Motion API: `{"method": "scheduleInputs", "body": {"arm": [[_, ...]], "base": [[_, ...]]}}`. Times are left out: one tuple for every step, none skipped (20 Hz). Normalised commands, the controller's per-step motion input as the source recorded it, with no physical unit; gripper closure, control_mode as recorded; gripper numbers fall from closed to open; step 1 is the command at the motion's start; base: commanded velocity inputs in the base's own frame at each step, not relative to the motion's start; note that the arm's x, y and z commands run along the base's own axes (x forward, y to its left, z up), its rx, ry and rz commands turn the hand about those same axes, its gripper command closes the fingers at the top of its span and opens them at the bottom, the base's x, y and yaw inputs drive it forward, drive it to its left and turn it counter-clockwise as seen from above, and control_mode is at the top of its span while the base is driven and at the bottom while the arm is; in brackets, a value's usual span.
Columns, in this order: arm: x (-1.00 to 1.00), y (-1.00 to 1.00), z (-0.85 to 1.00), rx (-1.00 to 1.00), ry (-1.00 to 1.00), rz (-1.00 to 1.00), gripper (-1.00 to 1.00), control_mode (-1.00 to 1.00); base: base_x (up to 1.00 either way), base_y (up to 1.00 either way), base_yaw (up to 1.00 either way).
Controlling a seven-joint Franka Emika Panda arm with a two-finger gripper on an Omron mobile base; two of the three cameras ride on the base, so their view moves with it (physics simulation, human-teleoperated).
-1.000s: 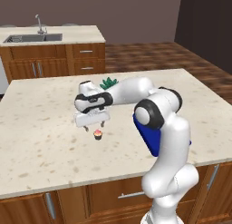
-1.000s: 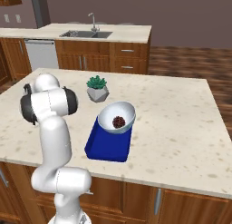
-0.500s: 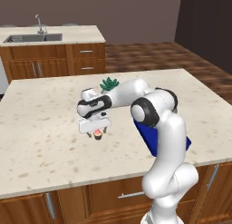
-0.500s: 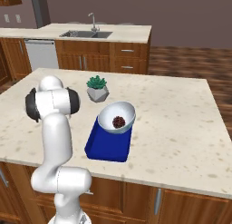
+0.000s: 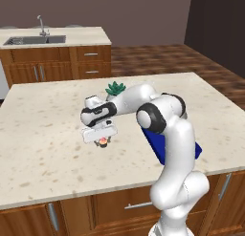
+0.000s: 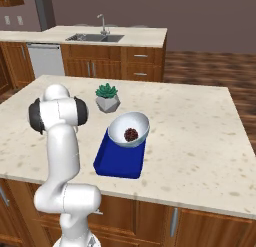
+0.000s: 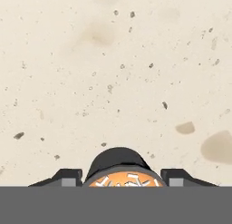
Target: Place the bowl with cake and the cupcake onto the tray.
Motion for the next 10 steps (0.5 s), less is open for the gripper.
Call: {"method": "scheduleInputs", "body": {"arm": [[0.00, -0.03, -0.01, 0.00, -0.08, 0.00, 1.00, -1.00], [0.00, -0.01, 0.00, 0.00, 0.00, 0.00, 1.00, -1.00], [0.00, -0.03, 0.00, 0.00, 0.00, 0.00, 1.00, -1.00], [0.00, -0.14, 0.17, 0.00, 0.04, 0.00, 1.00, -1.00], [-0.07, -0.04, 0.40, -0.01, 0.00, -0.07, 1.00, -1.00], [-0.08, -0.29, 0.58, -0.01, 0.00, -0.08, 1.00, -1.00], [-0.12, -0.33, 0.61, 0.00, 0.04, -0.09, 1.00, -1.00], [-0.16, -0.34, 0.55, 0.00, 0.05, -0.12, 1.00, -1.00], [-0.30, -0.45, 0.58, 0.00, 0.04, -0.14, 1.00, -1.00], [-0.38, -0.54, 0.56, 0.00, 0.02, -0.15, 1.00, -1.00]], "base": [[0.00, 0.00, 0.00], [0.00, 0.00, 0.00], [0.00, 0.00, 0.00], [0.00, 0.00, 0.00], [0.00, 0.00, 0.00], [0.00, 0.00, 0.00], [0.00, 0.00, 0.00], [0.00, 0.00, 0.00], [0.00, 0.00, 0.00], [0.00, 0.00, 0.00]]}}
